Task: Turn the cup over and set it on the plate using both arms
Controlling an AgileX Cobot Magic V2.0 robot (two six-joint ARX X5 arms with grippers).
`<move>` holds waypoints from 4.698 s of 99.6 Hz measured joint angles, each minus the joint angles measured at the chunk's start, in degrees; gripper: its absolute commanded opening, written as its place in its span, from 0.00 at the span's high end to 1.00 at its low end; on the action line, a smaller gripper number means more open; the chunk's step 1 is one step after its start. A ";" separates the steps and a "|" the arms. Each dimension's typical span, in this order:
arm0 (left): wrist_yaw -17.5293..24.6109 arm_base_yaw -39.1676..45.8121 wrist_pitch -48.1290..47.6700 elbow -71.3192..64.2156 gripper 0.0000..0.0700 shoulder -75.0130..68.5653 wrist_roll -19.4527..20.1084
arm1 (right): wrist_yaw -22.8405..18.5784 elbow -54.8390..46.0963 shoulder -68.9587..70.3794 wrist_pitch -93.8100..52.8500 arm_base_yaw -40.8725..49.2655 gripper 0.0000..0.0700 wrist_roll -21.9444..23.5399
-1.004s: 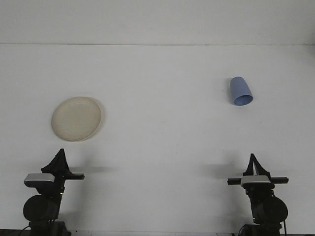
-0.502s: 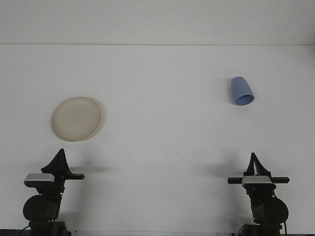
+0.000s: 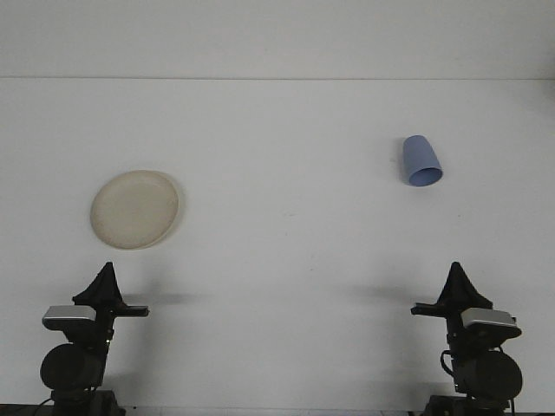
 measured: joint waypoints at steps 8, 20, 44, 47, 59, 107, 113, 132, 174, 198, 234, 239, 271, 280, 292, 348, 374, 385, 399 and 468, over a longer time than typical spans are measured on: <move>0.00 0.00 0.00 0.00 0.98 0.00 0.00 | 0.20 5.70 5.20 0.04 0.00 0.99 -0.59; 0.00 0.00 0.00 0.00 0.98 0.00 0.00 | -0.72 13.38 15.85 -1.01 0.00 0.60 -3.80; 0.00 0.00 0.00 0.00 0.98 0.00 0.00 | -2.60 24.11 35.87 3.74 0.00 0.25 -10.21; 0.00 0.00 0.00 0.00 0.98 0.00 0.00 | -2.60 24.72 38.07 4.96 0.00 0.25 -10.97; -0.02 0.00 0.00 0.00 0.98 0.00 0.00 | -2.69 25.11 46.86 10.19 -0.02 0.25 -13.70; 0.00 0.00 0.00 0.00 0.98 0.00 0.00 | -3.08 29.31 83.93 32.46 -2.78 0.25 -19.41; -0.02 0.00 0.00 0.00 0.98 0.00 0.00 | -3.17 32.30 87.91 32.76 -2.71 0.25 -20.70; -0.02 0.00 0.00 0.00 0.98 0.00 0.00 | -3.26 43.12 100.80 35.15 -2.91 0.25 -23.91; -0.02 0.00 0.00 0.00 0.98 0.00 0.00 | -6.69 56.54 114.05 35.21 -3.37 1.00 -25.77; 0.00 0.00 0.00 0.00 0.98 0.00 0.00 | -8.17 56.92 111.75 32.89 -3.37 1.00 -22.36; 0.00 0.00 0.00 0.00 0.98 0.00 0.00 | -13.90 56.92 90.18 10.51 -3.41 1.00 -13.11; 0.00 0.00 0.00 0.00 0.98 0.00 0.00 | -16.68 56.92 86.86 6.16 -3.34 1.00 -11.15; 0.00 0.00 0.00 0.00 0.98 0.00 0.00 | -31.71 56.92 71.38 -17.29 2.29 1.00 -5.99; 0.00 0.00 0.00 0.00 0.98 0.00 0.00 | -33.29 56.94 69.79 -23.21 6.64 1.00 -6.14; -0.02 0.00 0.00 0.00 0.98 0.00 0.00 | -32.59 57.44 69.96 -33.24 14.49 1.00 -8.66; 0.00 0.00 0.00 0.00 0.98 0.00 -0.02 | -9.01 75.41 85.57 -68.30 46.12 1.00 -20.09; 0.00 0.00 0.00 0.00 0.98 0.00 -0.02 | -4.50 79.10 94.66 -70.75 51.56 1.00 -21.94; 0.00 0.00 0.00 0.00 0.98 0.00 -0.02 | -4.46 79.10 97.50 -71.41 52.37 1.00 -22.12; 0.00 0.00 0.00 0.00 0.98 0.00 -0.02 | -4.42 79.10 100.00 -71.06 52.89 0.94 -22.12; 0.00 0.00 0.13 0.02 0.98 0.00 -14.45 | -4.63 88.43 84.28 -66.90 47.91 0.51 -21.81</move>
